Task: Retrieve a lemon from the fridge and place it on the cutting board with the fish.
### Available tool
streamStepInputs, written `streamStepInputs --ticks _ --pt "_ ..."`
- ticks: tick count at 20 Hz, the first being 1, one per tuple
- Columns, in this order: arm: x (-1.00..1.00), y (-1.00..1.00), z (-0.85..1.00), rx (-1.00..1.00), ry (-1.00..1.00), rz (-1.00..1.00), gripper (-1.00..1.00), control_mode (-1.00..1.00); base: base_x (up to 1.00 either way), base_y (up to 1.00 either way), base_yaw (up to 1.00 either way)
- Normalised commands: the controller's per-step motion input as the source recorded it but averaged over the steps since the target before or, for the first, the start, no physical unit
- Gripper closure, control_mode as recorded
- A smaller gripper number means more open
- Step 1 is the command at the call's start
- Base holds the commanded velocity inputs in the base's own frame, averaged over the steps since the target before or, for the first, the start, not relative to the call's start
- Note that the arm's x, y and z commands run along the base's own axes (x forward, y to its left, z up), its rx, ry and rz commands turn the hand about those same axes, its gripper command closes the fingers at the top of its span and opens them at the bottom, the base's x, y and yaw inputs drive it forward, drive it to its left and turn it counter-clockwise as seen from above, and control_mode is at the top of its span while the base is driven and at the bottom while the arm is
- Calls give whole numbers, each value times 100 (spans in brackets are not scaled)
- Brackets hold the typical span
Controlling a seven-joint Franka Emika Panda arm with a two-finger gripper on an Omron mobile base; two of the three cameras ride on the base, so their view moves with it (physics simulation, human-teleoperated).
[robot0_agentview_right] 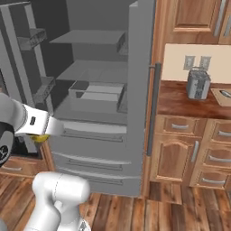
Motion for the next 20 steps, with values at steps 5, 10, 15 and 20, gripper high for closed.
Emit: streamStepInputs --ticks 5,10,15,20 --pt "0 0 0 0 0 0 100 100 -63 -34 -1" --pt "0 0 0 0 0 0 100 100 -19 -93 0" --pt "0 0 0 0 0 0 100 100 5 -100 0" --pt "0 0 0 0 0 0 100 100 17 -100 0"
